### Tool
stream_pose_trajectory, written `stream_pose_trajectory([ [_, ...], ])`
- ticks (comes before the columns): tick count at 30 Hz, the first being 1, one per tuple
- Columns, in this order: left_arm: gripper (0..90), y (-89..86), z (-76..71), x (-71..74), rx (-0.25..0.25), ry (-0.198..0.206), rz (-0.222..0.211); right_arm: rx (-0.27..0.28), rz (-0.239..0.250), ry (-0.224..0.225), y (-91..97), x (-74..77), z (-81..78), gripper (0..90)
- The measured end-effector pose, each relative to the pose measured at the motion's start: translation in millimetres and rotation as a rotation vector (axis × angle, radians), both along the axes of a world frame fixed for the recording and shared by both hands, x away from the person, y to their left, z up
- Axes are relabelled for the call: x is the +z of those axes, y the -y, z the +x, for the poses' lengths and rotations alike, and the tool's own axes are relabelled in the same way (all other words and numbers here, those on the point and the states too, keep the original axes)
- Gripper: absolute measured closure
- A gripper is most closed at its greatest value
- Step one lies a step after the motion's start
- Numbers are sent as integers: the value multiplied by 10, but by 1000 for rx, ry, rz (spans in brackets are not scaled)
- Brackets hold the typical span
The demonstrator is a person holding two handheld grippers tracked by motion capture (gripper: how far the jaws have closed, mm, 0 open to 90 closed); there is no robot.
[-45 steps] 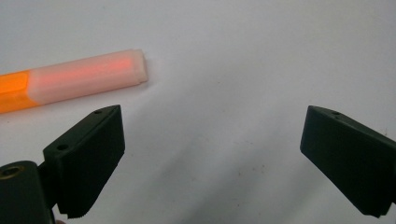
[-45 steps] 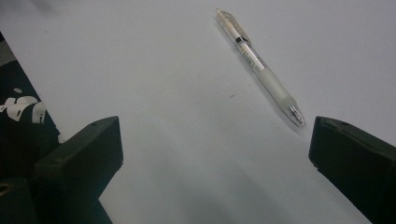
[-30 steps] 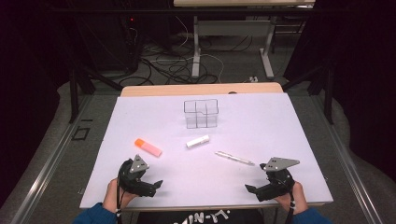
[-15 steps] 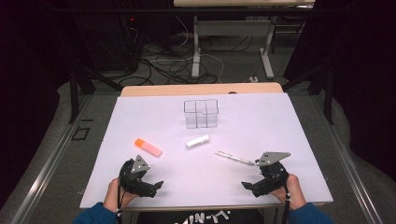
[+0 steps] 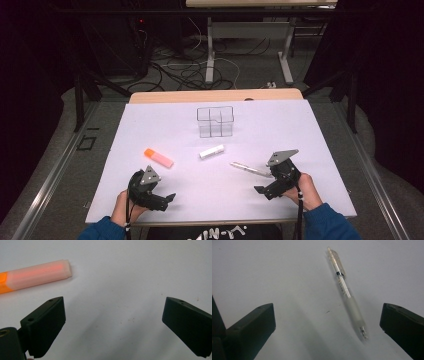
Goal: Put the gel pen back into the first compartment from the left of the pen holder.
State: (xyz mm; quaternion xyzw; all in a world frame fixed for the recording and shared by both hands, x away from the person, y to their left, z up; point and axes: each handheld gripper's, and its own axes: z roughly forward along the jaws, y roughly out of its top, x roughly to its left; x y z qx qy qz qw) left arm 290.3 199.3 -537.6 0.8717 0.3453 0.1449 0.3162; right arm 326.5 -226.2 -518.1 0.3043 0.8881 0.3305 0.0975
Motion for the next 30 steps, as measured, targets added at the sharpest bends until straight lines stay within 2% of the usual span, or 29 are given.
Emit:
stream_pose_trajectory([
  [2, 50, -6, 4, 16, -12, -16, 15, 3, -17, 3, -21, 17, 33, 52],
  [4, 50, 5, -2, 0, -3, 2, 0, 20, -22, 3, -31, 29, 45, 67],
  [6, 49, 7, -5, 3, -3, 3, 5, 22, -36, 10, -67, 46, 69, 140],
  [8, 49, 8, -2, 3, -4, 2, 4, 37, -72, 12, -103, 78, 92, 167],
  [9, 49, 2, 4, 15, -14, -12, 8, 47, -85, 13, -140, 99, 126, 222],
  [10, 49, 17, 5, -6, -3, 6, -2, 54, -102, 15, -160, 114, 141, 248],
  [12, 50, 17, 7, -7, -7, 3, -4, 65, -114, 17, -180, 124, 159, 263],
  [15, 50, 17, 5, -6, -12, -2, 5, 82, -161, 22, -272, 165, 234, 386],
  [16, 50, 17, 5, -6, -12, -2, 5, 82, -161, 22, -272, 165, 234, 386],
  [18, 51, 20, 5, -8, -10, -2, 2, 97, -195, 17, -328, 168, 272, 445],
  [19, 51, 21, 6, -9, -11, -2, 1, 115, -237, 14, -387, 156, 316, 482],
  [20, 51, 20, 8, -12, -12, -3, -5, 115, -237, 14, -387, 156, 316, 482],
  [21, 51, 21, 8, -13, -12, -4, -4, 112, -283, 16, -448, 148, 345, 542],
  [22, 51, 20, 9, -15, -12, -4, -3, 112, -283, 16, -448, 148, 345, 542],
  [23, 51, 18, 9, -16, -13, -5, -3, 125, -299, 9, -477, 138, 366, 553],
  [24, 51, 18, 13, -18, -15, 1, -5, 131, -332, -7, -529, 114, 404, 601],
  [27, 51, 17, 9, -16, -14, -5, -3, 146, -361, -14, -572, 83, 454, 632],
  [28, 52, 18, 8, -15, -15, -4, -1, 156, -381, -17, -591, 61, 479, 643],
  [29, 52, 20, 7, -15, -15, -3, -1, 164, -425, -44, -624, 53, 516, 664],
  [30, 52, 20, 7, -16, -15, -3, -1, 164, -425, -44, -624, 53, 516, 664],
])
